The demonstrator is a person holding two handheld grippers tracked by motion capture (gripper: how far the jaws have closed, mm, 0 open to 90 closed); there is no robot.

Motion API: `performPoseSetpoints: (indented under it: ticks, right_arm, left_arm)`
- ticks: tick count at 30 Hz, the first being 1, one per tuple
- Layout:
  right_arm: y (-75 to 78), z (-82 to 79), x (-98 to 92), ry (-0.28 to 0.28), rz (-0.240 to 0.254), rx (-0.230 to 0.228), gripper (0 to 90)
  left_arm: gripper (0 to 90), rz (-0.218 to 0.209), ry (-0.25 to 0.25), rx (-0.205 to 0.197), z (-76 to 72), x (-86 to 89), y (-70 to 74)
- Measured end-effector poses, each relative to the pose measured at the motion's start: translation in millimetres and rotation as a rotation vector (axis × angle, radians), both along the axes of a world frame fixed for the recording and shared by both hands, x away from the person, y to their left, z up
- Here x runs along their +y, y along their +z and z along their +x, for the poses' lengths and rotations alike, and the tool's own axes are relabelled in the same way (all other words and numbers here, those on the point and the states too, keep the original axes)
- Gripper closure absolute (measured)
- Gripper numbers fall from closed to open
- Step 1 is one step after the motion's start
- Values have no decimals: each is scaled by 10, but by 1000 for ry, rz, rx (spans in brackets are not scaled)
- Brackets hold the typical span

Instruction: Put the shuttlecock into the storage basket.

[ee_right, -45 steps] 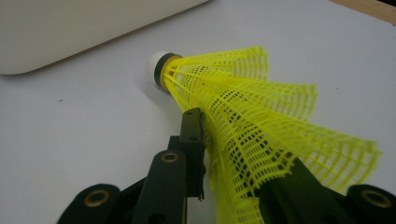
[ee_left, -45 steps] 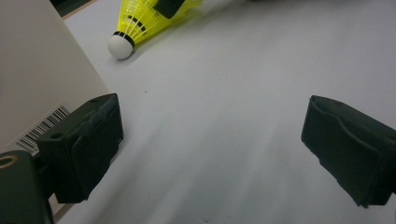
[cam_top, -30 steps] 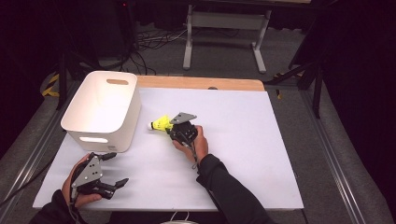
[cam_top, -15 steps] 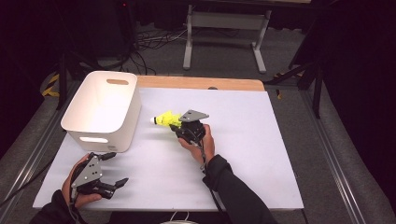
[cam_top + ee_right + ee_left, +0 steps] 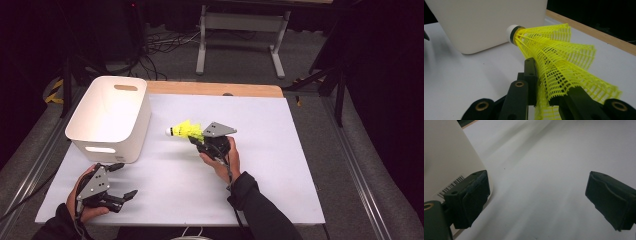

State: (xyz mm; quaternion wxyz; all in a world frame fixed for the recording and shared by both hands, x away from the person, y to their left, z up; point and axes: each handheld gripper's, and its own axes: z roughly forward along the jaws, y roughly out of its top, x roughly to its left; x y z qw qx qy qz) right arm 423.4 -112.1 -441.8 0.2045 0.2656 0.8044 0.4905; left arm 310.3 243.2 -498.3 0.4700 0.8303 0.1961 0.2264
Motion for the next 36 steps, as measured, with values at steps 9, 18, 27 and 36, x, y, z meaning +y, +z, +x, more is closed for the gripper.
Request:
performPoseSetpoints:
  ticks: [9, 18, 27, 36]
  right_arm:
    - [80, -163, -159, 33, 9, -30, 823]
    - [155, -299, -258, 61, 16, -38, 823]
    - [173, -405, -322, 83, 3, -45, 823]
    - [143, -481, -361, 107, -7, -32, 823]
  left_arm:
    - [63, 2, 3, -5, -2, 0, 6]
    - [57, -1, 4, -7, -11, -12, 1]
    - [65, -3, 17, -7, -7, -70, 20]
    - [80, -21, 23, -7, 46, -191, 56]
